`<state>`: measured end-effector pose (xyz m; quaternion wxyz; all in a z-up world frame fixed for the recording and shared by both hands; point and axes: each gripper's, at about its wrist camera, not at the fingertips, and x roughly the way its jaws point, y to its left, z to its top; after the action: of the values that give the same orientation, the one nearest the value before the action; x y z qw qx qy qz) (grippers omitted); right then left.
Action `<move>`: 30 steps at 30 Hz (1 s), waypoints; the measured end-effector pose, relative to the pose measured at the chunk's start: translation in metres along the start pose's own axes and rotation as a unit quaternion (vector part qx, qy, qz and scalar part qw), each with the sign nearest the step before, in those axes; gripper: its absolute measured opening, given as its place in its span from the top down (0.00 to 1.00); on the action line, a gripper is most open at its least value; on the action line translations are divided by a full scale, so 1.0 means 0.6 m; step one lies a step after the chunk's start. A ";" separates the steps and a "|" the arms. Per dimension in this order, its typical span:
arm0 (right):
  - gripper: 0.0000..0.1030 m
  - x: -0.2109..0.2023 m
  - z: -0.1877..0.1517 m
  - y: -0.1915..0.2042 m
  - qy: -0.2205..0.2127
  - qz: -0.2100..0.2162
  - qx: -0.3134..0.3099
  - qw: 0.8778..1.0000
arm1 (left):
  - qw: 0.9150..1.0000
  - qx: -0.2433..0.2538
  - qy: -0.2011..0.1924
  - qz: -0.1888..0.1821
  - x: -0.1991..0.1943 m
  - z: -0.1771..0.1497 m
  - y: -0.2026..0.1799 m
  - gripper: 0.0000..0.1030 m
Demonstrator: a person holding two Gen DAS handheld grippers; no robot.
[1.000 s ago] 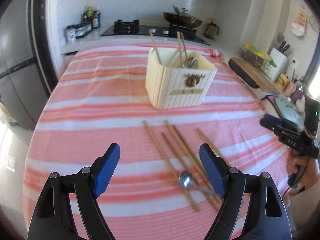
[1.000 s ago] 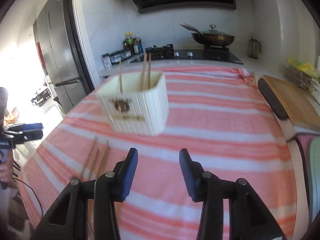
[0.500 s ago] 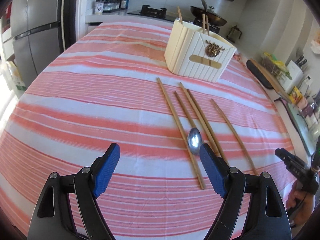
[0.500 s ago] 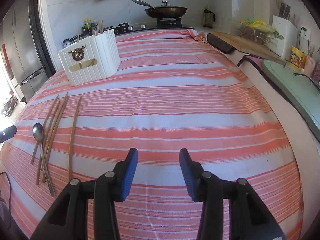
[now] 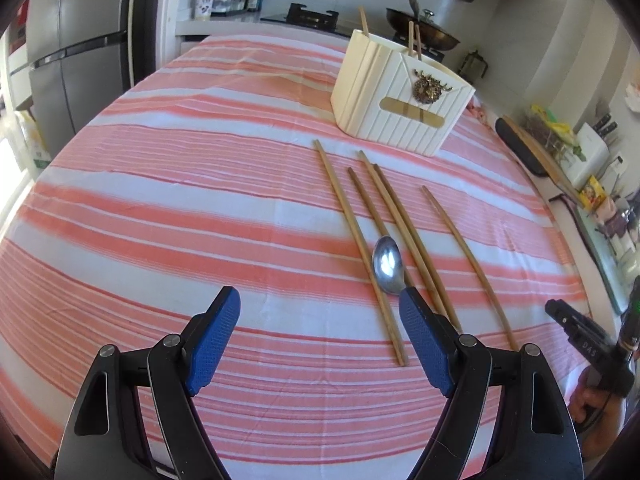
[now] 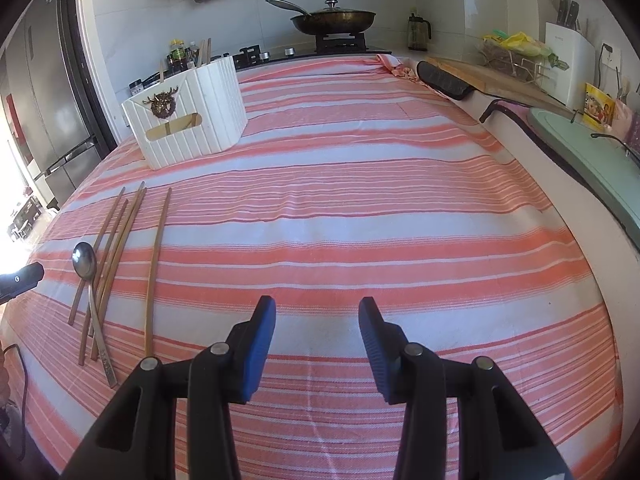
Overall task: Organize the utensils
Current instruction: 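Withdraw both open grippers back over the remaining spoon and chopsticks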
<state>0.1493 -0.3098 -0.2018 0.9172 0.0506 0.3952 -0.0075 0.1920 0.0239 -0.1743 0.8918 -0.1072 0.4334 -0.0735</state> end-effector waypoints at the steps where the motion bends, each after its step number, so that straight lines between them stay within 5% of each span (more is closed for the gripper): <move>1: 0.57 0.000 -0.001 0.001 0.000 0.000 -0.001 1.000 | 1.000 -0.002 0.000 0.000 0.001 -0.001 0.000 0.19; 19: 0.57 0.013 -0.005 0.012 0.017 -0.008 -0.009 1.000 | 1.000 -0.019 0.002 0.011 0.012 -0.018 0.009 0.19; 30: 0.57 0.014 -0.006 0.011 0.019 -0.009 -0.011 1.000 | 0.999 0.043 0.021 0.025 0.044 -0.027 -0.054 0.19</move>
<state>0.1528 -0.3026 -0.2100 0.9101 0.0369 0.4127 -0.0103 0.1944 -0.0157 -0.1956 0.8880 -0.0565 0.4507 -0.0720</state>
